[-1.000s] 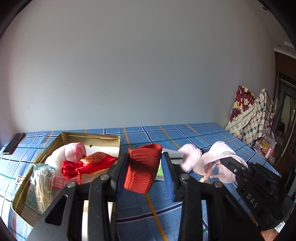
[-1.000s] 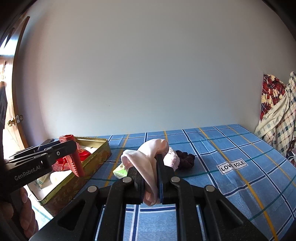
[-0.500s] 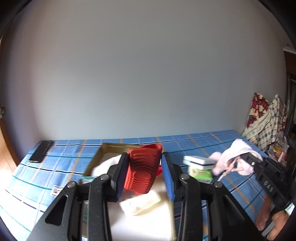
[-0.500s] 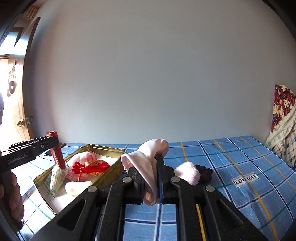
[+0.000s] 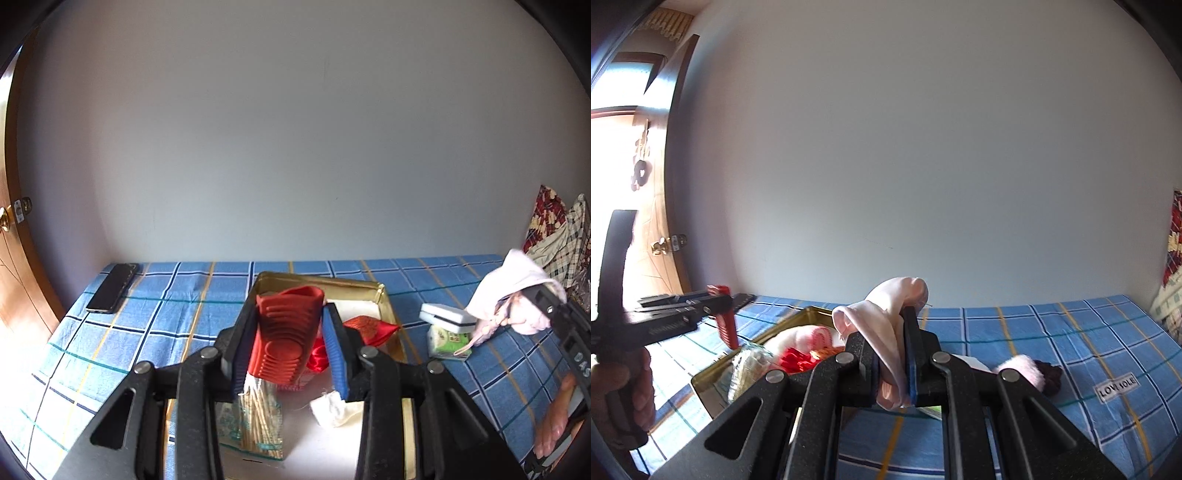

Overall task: Organize soft objects
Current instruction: 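Lift the red pad with the left tool while the right tool lifts the pink bag toward the tin, then release the red pad into the tin with the left tool while the right tool drops the pink bag in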

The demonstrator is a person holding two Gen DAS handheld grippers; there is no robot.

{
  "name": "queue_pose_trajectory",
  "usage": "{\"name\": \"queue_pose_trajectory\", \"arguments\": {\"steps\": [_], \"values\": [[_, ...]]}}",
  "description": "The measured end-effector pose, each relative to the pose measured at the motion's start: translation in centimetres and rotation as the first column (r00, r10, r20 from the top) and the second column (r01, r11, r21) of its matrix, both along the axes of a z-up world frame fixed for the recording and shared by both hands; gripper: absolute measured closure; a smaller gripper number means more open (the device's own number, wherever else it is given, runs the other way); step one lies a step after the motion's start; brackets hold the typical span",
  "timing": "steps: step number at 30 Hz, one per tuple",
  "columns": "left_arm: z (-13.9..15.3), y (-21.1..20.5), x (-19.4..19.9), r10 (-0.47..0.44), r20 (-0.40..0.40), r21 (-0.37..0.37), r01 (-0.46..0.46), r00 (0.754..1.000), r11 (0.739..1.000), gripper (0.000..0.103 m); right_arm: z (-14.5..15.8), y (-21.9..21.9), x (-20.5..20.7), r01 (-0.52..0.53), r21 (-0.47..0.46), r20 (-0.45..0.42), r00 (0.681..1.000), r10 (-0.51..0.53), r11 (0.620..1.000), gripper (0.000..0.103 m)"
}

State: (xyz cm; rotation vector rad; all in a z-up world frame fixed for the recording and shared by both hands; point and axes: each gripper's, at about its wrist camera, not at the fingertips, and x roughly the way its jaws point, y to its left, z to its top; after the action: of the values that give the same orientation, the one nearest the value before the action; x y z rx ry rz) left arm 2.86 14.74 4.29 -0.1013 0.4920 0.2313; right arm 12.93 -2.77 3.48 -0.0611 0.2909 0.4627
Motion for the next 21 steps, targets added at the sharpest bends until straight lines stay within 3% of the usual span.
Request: {"name": "queue_pose_trajectory", "arguments": {"steps": [10, 21], "values": [[-1.1, 2.0, 2.6, 0.011, -0.089, -0.059, -0.016, 0.996, 0.998, 0.068, 0.6, 3.5, -0.4, -0.077, -0.006, 0.011, 0.997, 0.077, 0.997, 0.091], [-2.1, 3.1, 4.6, 0.028, -0.146, -0.056, -0.037, 0.989, 0.998, 0.068, -0.2, 6.1, 0.5, -0.136, -0.022, -0.045, 0.99, 0.135, 0.99, 0.091]]}}
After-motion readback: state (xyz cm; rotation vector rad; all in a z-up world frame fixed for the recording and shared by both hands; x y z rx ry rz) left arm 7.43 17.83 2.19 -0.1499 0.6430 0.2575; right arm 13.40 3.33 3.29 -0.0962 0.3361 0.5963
